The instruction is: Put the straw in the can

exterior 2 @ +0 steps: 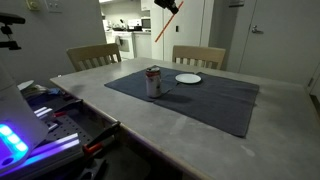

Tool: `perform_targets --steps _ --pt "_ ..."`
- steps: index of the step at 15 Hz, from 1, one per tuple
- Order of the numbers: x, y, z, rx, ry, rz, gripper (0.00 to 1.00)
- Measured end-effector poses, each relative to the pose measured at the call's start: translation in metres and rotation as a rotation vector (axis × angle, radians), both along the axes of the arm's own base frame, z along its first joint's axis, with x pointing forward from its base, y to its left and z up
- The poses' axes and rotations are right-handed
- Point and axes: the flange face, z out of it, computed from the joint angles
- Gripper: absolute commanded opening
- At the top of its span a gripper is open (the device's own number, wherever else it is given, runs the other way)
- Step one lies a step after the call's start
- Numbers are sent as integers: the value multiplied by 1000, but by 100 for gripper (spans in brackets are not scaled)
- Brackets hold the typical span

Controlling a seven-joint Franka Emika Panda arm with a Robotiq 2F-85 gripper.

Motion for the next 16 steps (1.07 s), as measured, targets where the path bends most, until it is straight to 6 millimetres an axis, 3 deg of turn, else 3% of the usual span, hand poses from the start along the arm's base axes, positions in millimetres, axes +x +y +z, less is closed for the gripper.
perform_targets --steps 4,8,16 --pt "-20 -1 5 -43 -7 26 2" --pt "-54 -5 1 -64 -13 19 2" --pt "-120 -21 3 16 -175 -144 2"
